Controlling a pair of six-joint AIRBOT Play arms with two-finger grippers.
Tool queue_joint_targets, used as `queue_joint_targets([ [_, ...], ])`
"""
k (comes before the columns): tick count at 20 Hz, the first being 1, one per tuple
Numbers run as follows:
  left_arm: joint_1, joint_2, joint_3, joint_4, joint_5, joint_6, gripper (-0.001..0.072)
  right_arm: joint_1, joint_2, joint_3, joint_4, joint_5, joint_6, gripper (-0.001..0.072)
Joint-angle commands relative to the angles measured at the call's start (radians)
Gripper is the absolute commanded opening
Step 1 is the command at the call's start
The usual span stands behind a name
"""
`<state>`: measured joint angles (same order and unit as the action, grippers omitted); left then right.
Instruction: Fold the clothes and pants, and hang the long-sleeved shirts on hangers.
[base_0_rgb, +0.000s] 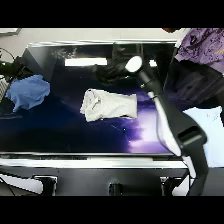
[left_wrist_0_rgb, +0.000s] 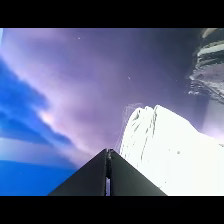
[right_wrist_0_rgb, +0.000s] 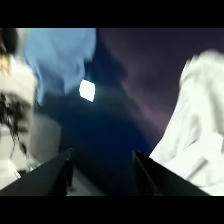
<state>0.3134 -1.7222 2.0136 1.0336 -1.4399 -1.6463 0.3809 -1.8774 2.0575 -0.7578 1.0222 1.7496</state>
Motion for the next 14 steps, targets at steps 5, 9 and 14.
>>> queue_joint_targets([
  [5,0.001,0.001,0.000,-0.001,0.000,0.000,0.0017,-0.457,0.134,-0.112,0.011,0.386,-0.167,0.0492],
  [9,0.001,0.001,0.000,-0.001,0.000,-0.001,0.0018,-0.513,0.133,-0.419,0.033,0.347,-0.286,0.0505],
  [14,0.001,0.001,0.000,-0.001,0.000,0.000,0.0018,-0.512,0.082,-0.711,0.172,0.229,-0.436,0.0547],
])
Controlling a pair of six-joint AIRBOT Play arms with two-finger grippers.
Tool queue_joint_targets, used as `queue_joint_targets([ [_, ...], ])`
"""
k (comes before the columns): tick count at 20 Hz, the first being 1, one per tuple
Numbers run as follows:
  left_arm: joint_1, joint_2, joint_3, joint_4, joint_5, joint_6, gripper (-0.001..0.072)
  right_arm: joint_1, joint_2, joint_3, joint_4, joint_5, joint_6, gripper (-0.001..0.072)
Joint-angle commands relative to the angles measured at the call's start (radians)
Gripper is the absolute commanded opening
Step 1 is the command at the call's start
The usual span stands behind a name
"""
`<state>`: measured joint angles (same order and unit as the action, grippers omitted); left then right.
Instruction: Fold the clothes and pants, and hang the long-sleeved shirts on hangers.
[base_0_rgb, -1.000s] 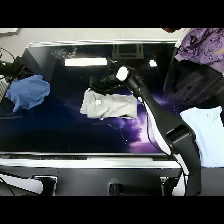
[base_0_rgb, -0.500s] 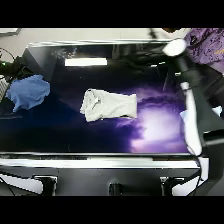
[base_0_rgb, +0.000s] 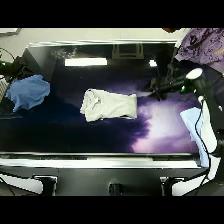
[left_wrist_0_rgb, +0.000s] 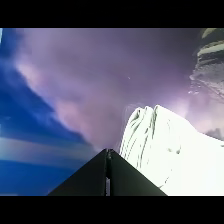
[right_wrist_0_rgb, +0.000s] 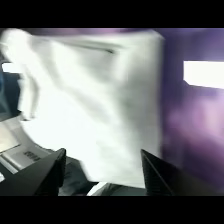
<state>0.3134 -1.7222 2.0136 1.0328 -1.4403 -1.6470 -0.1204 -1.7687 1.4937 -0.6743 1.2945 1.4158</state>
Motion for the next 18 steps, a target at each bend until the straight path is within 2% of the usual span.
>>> queue_joint_targets([
  [1,0.001,0.001,0.000,0.000,0.000,0.000,0.0018,-0.011,-0.045,-0.168,0.116,-0.044,-0.124,0.0538],
  [3,0.001,0.001,0.000,0.000,0.000,0.000,0.0018,-0.011,-0.081,-0.179,0.145,-0.046,-0.149,0.0535],
  [6,-0.004,0.000,0.000,0.000,0.000,0.000,0.0018,-0.005,-0.105,-0.179,0.163,-0.090,-0.157,0.0476],
  [11,-0.016,0.000,0.000,0.000,0.000,0.001,0.0018,0.080,-0.134,-0.179,0.166,-0.140,-0.173,0.0475],
  [12,-0.018,0.000,0.000,0.000,0.000,0.001,0.0018,0.096,-0.138,-0.179,0.166,-0.151,-0.173,0.0419],
  [13,-0.018,0.000,0.000,0.000,0.000,0.001,0.0018,0.109,-0.139,-0.179,0.166,-0.165,-0.174,0.0328],
  [14,-0.018,0.000,0.000,0.000,0.000,0.001,0.0018,0.118,-0.139,-0.178,0.166,-0.172,-0.174,0.0284],
  [15,-0.018,0.000,0.000,0.000,0.000,0.001,0.0018,0.120,-0.138,-0.178,0.174,-0.170,-0.174,0.0168],
  [16,-0.018,0.000,0.000,0.000,0.000,0.001,0.0018,0.118,-0.136,-0.178,0.192,-0.167,-0.174,0.0088],
  [17,-0.018,0.000,0.000,0.000,0.000,0.002,0.0018,0.111,-0.126,-0.176,0.205,-0.166,-0.175,0.0036],
  [18,-0.018,0.000,0.000,0.000,0.000,0.002,0.0018,0.103,-0.108,-0.166,0.208,-0.169,-0.174,0.0028],
])
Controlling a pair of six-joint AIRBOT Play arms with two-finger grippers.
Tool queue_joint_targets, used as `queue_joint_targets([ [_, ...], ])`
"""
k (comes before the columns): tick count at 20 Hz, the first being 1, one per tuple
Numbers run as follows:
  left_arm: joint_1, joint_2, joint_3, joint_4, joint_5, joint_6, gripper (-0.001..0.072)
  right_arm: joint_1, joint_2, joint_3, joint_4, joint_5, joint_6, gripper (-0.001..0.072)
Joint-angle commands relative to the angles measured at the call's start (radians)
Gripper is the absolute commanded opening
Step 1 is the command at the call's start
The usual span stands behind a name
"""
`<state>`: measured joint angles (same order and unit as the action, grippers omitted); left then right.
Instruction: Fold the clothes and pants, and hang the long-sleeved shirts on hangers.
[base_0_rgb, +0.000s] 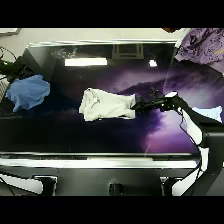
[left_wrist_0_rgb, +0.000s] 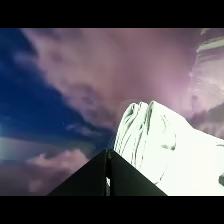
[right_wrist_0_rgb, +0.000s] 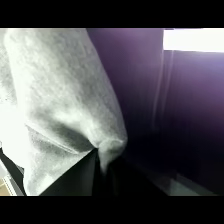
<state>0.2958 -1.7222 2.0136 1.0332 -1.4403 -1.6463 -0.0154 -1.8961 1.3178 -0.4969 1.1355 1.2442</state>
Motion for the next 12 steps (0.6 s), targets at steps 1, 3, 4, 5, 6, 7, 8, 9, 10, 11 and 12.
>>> queue_joint_targets([
  [1,0.000,0.000,0.000,0.000,0.000,0.000,0.0018,-0.010,0.041,0.023,0.031,-0.020,0.010,0.0027],
  [3,0.000,0.000,0.000,0.000,0.000,0.000,0.0018,-0.052,0.092,0.074,0.016,-0.044,0.076,0.0027],
  [4,0.000,0.000,0.000,0.000,0.000,0.000,0.0018,-0.074,0.113,0.106,0.000,-0.042,0.104,0.0027],
  [5,0.000,0.000,0.000,0.000,0.000,0.000,0.0018,-0.098,0.133,0.140,-0.020,-0.034,0.132,0.0027],
  [6,0.000,0.000,0.000,0.000,0.000,0.000,0.0018,-0.120,0.150,0.174,-0.050,-0.023,0.161,0.0027],
  [7,0.000,0.000,0.000,0.000,0.000,0.000,0.0018,-0.143,0.165,0.209,-0.085,-0.008,0.195,0.0027],
  [8,0.000,0.000,0.000,0.000,0.000,0.000,0.0018,-0.166,0.180,0.239,-0.122,-0.001,0.229,0.0027],
  [9,0.000,0.000,0.000,0.000,0.000,0.000,0.0018,-0.192,0.196,0.271,-0.167,0.008,0.272,0.0027],
  [10,0.000,0.000,0.000,-0.001,0.000,0.000,0.0018,-0.218,0.214,0.302,-0.215,0.015,0.314,0.0026],
  [11,-0.001,0.000,0.000,-0.001,0.000,-0.001,0.0018,-0.244,0.232,0.328,-0.257,0.014,0.350,0.0026],
  [12,-0.004,0.000,0.000,-0.001,0.000,0.000,0.0018,-0.272,0.251,0.358,-0.311,0.017,0.398,0.0026],
])
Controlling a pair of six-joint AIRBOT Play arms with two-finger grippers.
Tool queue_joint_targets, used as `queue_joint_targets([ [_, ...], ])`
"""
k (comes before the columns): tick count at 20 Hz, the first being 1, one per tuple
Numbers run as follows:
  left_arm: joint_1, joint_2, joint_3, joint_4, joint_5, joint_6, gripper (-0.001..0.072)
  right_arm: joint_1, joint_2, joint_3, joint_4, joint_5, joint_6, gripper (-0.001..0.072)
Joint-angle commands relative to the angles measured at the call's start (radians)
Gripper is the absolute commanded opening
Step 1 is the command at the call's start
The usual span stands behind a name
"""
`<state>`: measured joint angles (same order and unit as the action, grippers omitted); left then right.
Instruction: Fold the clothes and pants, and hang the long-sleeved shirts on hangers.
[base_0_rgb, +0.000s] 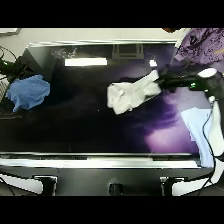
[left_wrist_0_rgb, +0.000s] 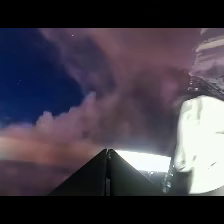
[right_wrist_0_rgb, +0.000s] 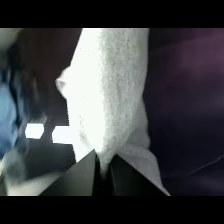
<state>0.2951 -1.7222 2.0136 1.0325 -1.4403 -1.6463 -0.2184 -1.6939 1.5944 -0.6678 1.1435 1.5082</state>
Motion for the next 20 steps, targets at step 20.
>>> queue_joint_targets([
  [20,-0.090,0.000,0.000,-0.003,-0.001,-0.004,0.0018,-0.499,0.245,0.232,-0.777,0.366,0.647,0.0026],
])
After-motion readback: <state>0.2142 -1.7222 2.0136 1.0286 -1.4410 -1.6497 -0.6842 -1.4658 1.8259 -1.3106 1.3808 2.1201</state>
